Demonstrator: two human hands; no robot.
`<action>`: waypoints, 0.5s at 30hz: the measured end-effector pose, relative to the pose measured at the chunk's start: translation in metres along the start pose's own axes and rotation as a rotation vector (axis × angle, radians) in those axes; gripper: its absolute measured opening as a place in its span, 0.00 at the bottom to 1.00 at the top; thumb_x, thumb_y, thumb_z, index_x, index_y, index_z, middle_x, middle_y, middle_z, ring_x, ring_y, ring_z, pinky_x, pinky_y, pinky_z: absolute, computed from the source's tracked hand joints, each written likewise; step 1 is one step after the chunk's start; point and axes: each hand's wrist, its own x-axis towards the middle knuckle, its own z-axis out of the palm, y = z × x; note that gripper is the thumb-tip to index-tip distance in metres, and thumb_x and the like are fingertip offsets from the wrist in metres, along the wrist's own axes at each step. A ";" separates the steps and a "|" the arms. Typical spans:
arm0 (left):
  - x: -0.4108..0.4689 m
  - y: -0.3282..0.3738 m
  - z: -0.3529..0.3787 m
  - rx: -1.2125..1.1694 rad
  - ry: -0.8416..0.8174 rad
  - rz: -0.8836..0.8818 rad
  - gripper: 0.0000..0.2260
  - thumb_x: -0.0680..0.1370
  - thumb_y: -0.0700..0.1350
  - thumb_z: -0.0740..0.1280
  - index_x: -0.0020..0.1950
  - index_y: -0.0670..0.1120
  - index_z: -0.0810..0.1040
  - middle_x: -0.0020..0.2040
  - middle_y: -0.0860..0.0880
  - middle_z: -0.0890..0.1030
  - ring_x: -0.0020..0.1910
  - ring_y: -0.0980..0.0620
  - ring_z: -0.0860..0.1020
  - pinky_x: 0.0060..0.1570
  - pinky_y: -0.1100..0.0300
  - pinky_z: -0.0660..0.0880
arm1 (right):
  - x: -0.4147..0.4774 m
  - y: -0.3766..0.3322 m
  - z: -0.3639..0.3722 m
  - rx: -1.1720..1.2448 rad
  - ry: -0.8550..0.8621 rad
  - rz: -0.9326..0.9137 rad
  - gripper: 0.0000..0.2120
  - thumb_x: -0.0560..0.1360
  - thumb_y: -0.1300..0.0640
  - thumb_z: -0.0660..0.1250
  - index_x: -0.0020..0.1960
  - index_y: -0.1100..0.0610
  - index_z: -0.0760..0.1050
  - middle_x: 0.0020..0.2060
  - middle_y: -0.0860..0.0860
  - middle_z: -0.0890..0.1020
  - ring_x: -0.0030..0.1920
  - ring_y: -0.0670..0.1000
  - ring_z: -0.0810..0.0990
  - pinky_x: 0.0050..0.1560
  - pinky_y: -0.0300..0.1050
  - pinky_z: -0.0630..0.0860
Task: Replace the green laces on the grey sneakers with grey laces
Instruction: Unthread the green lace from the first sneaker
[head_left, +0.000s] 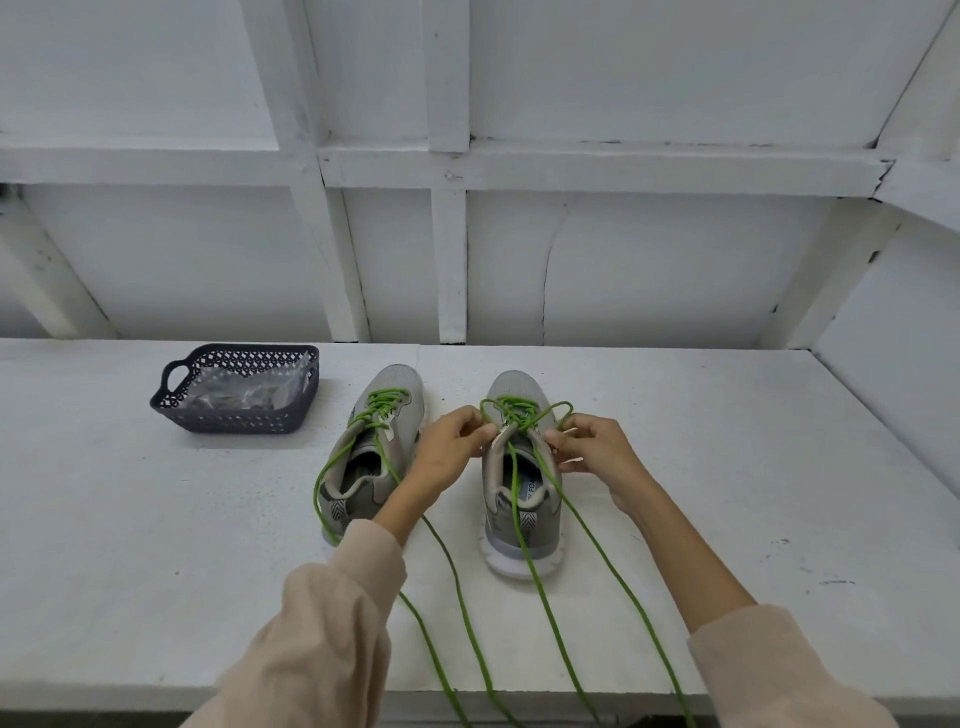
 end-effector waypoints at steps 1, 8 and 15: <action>0.000 0.002 0.002 -0.060 0.041 -0.024 0.08 0.81 0.40 0.63 0.43 0.45 0.72 0.37 0.49 0.78 0.39 0.51 0.78 0.44 0.59 0.78 | 0.001 0.000 0.001 0.043 0.040 0.016 0.04 0.78 0.62 0.66 0.46 0.62 0.75 0.36 0.57 0.82 0.32 0.51 0.79 0.36 0.43 0.80; 0.003 -0.003 0.000 -0.066 -0.045 -0.055 0.10 0.80 0.46 0.66 0.52 0.39 0.77 0.41 0.50 0.80 0.43 0.52 0.78 0.49 0.58 0.78 | -0.003 0.002 -0.003 0.056 -0.049 0.042 0.08 0.76 0.58 0.70 0.44 0.63 0.78 0.37 0.55 0.82 0.35 0.48 0.80 0.38 0.39 0.79; 0.004 0.003 0.004 -0.214 0.047 -0.093 0.05 0.82 0.41 0.61 0.50 0.40 0.70 0.43 0.46 0.79 0.41 0.51 0.78 0.41 0.62 0.77 | 0.003 0.001 0.000 0.107 0.051 0.059 0.04 0.79 0.62 0.65 0.46 0.62 0.74 0.36 0.56 0.82 0.31 0.51 0.79 0.35 0.44 0.80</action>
